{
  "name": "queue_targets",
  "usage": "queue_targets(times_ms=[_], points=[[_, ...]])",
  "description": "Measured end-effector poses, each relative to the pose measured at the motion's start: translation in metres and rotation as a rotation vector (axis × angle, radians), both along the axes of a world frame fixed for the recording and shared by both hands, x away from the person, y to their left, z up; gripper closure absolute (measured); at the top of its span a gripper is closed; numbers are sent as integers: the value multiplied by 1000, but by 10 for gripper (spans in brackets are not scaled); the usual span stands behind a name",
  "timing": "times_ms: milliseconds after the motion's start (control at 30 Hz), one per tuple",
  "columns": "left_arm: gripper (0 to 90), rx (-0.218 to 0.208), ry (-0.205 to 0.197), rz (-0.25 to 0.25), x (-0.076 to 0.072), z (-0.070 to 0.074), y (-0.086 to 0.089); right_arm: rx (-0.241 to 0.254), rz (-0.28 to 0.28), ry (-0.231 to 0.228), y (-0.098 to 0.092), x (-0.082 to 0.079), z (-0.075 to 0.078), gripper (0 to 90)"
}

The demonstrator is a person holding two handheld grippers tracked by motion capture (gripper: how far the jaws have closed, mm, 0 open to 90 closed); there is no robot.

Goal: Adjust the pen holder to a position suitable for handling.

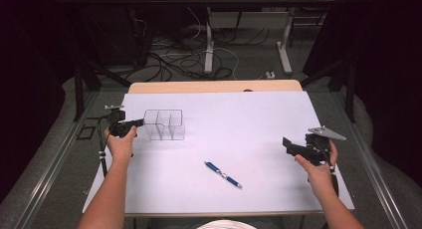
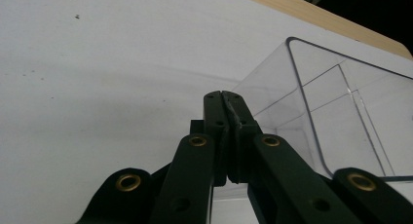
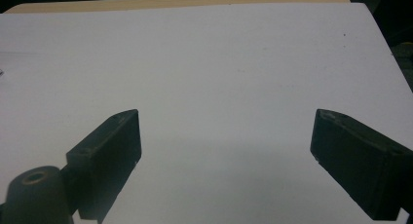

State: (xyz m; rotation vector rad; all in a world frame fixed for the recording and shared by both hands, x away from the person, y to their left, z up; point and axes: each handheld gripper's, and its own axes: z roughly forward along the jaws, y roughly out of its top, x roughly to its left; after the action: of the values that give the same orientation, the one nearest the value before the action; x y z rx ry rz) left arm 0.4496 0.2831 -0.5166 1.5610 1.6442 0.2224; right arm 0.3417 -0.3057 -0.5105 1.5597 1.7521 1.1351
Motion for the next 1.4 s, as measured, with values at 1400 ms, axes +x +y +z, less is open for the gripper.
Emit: queue_targets(times_ms=[1400], points=[[900, 49, -32, -146, 4, -2, -57, 7, 2, 9, 1, 1, -2, 109]])
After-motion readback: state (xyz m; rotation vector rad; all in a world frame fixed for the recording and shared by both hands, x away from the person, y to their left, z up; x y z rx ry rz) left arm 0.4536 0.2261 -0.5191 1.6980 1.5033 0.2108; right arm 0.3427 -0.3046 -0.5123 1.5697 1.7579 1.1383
